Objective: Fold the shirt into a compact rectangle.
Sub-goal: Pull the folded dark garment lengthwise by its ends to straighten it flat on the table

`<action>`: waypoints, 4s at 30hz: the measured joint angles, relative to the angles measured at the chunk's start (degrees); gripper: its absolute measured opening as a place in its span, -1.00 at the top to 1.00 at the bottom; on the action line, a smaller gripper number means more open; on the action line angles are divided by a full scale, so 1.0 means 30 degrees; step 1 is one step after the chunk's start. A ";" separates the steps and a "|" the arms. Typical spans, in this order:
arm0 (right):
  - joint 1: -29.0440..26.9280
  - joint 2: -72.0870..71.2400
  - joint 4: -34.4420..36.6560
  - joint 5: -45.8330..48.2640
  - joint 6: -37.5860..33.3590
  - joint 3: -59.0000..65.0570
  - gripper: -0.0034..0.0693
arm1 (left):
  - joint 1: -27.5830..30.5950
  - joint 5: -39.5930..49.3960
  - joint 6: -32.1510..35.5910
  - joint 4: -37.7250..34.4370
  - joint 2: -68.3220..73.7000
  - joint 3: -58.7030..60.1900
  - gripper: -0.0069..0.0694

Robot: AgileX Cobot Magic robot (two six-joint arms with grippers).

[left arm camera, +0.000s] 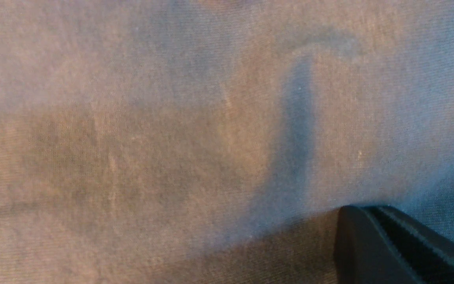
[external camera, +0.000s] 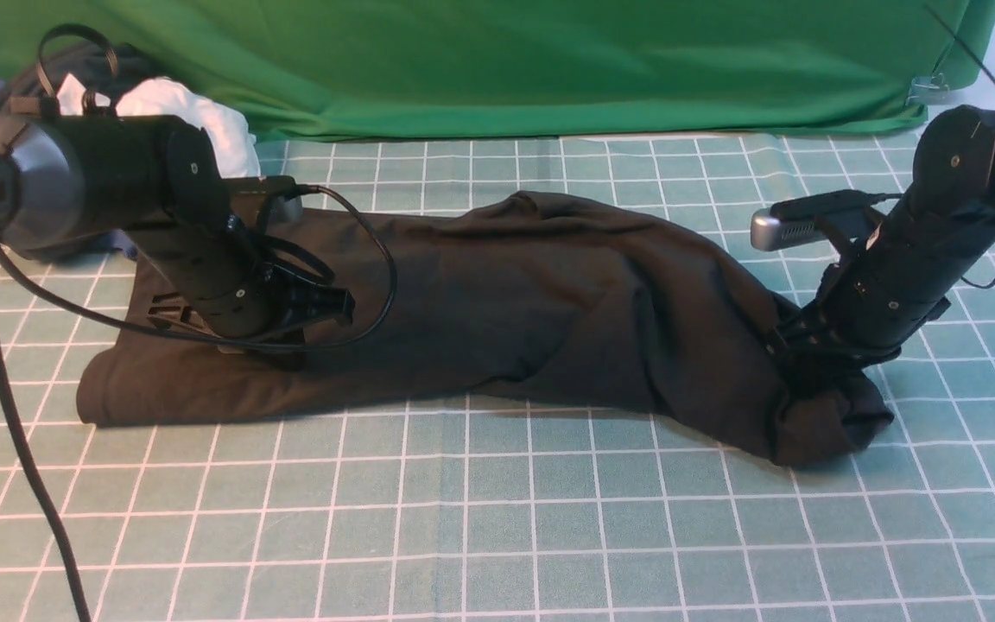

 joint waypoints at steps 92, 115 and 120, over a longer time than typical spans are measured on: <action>-0.2403 -0.5603 -0.3753 0.7035 0.2570 0.0141 -0.26 | 0.4740 0.5960 0.1667 0.2057 -0.2319 0.0617 0.63; -0.2562 -0.0412 -0.0910 0.3178 -0.0402 0.1113 0.57 | 0.5119 0.5288 0.1870 0.2643 -0.3080 0.0623 0.63; -0.3359 -0.1444 -0.1644 0.6244 -0.0519 0.1006 0.79 | 0.5119 0.5550 0.1510 0.2817 -0.3080 0.0771 0.63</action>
